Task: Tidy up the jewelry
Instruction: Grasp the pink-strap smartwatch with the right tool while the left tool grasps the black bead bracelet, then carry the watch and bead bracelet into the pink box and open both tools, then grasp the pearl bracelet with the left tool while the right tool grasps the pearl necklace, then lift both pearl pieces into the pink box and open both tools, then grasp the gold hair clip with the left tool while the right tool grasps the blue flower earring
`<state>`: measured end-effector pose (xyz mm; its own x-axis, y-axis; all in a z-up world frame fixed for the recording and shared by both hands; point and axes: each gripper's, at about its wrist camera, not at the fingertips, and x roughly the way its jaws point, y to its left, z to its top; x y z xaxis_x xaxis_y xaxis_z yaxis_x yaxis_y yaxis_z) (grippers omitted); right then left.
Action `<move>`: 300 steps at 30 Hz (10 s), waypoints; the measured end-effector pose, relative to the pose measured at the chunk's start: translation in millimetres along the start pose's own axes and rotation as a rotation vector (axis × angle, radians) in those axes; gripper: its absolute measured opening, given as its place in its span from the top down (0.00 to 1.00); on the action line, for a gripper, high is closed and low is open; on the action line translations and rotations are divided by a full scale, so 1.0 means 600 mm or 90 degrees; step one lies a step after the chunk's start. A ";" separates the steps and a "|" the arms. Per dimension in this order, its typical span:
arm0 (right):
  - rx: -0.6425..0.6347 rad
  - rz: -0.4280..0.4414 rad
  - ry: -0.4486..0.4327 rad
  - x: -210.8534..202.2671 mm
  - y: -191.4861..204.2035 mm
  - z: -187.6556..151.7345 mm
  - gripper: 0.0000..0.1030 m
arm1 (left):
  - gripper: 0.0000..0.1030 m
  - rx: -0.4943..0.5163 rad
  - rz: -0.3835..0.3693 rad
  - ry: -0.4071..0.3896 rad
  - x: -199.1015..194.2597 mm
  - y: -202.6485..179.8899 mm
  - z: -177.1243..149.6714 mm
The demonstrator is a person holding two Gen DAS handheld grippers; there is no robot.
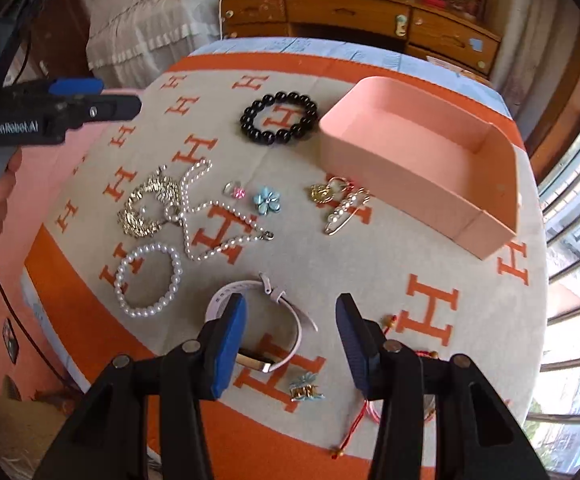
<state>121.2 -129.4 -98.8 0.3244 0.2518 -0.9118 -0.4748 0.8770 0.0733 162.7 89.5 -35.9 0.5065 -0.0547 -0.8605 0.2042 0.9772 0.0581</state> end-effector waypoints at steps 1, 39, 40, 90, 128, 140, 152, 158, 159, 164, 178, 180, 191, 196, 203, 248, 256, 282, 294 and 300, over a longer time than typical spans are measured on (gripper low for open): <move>-0.018 -0.004 0.012 0.013 0.005 0.001 0.54 | 0.05 -0.002 -0.003 0.005 0.006 0.001 0.002; 0.375 -0.004 -0.198 -0.016 -0.277 0.099 0.90 | 0.88 -0.135 -0.003 -0.027 0.045 -0.087 0.113; 0.380 -0.011 -0.187 -0.004 -0.283 0.107 0.90 | 0.88 -0.132 -0.010 -0.038 0.028 -0.094 0.115; 0.262 -0.065 -0.250 -0.121 -0.070 -0.083 0.73 | 0.30 -0.225 -0.052 -0.056 -0.074 0.005 -0.133; 0.137 0.059 -0.134 -0.007 0.031 -0.043 0.73 | 0.95 -0.141 -0.117 0.019 0.006 -0.037 -0.220; 0.163 0.193 -0.025 0.078 0.062 0.079 0.73 | 0.95 -0.195 -0.153 -0.015 -0.002 0.018 -0.249; 0.169 0.141 0.032 0.121 0.096 0.115 0.95 | 0.95 -0.214 -0.203 -0.012 0.003 0.039 -0.259; 0.184 0.149 -0.003 0.093 0.080 0.108 0.95 | 0.95 -0.215 -0.206 -0.022 -0.007 0.038 -0.261; 0.185 0.150 -0.014 0.081 0.077 0.107 0.95 | 0.95 -0.214 -0.205 -0.026 -0.011 0.037 -0.261; 0.193 0.164 -0.088 -0.008 0.046 0.096 0.95 | 0.95 -0.199 -0.201 -0.050 -0.038 0.022 -0.252; 0.220 0.086 -0.336 -0.274 -0.095 0.092 0.95 | 0.95 -0.101 -0.192 -0.157 -0.182 -0.052 -0.103; 0.233 0.076 -0.352 -0.285 -0.117 0.094 0.95 | 0.95 -0.088 -0.190 -0.173 -0.198 -0.066 -0.067; 0.288 0.048 -0.383 -0.269 -0.229 0.120 0.95 | 0.95 -0.042 -0.160 -0.217 -0.168 -0.173 0.114; 0.294 0.061 -0.372 -0.244 -0.252 0.130 0.95 | 0.95 -0.045 -0.137 -0.182 -0.068 -0.207 0.168; 0.288 0.079 -0.353 -0.212 -0.256 0.144 0.95 | 0.95 -0.035 -0.109 -0.095 0.087 -0.239 0.204; 0.283 0.016 -0.238 -0.064 -0.194 0.229 0.94 | 0.46 -0.168 -0.040 -0.148 -0.041 0.004 0.004; 0.261 0.026 -0.235 -0.080 -0.168 0.206 0.93 | 0.45 -0.181 -0.035 -0.154 -0.064 0.019 -0.020; 0.196 0.076 -0.171 -0.063 -0.052 0.037 0.80 | 0.23 -0.212 -0.035 -0.053 -0.016 0.056 -0.149; 0.231 0.054 -0.152 -0.038 -0.070 -0.036 0.75 | 0.23 -0.191 -0.060 0.008 0.061 0.053 -0.169; 0.250 0.063 -0.127 -0.014 -0.075 -0.055 0.75 | 0.24 -0.178 -0.054 0.015 0.081 0.046 -0.165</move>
<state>112.9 -184.5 -107.7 0.4630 0.3832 -0.7993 -0.1779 0.9235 0.3397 110.1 134.1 -125.9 0.4765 -0.1377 -0.8683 0.0044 0.9880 -0.1543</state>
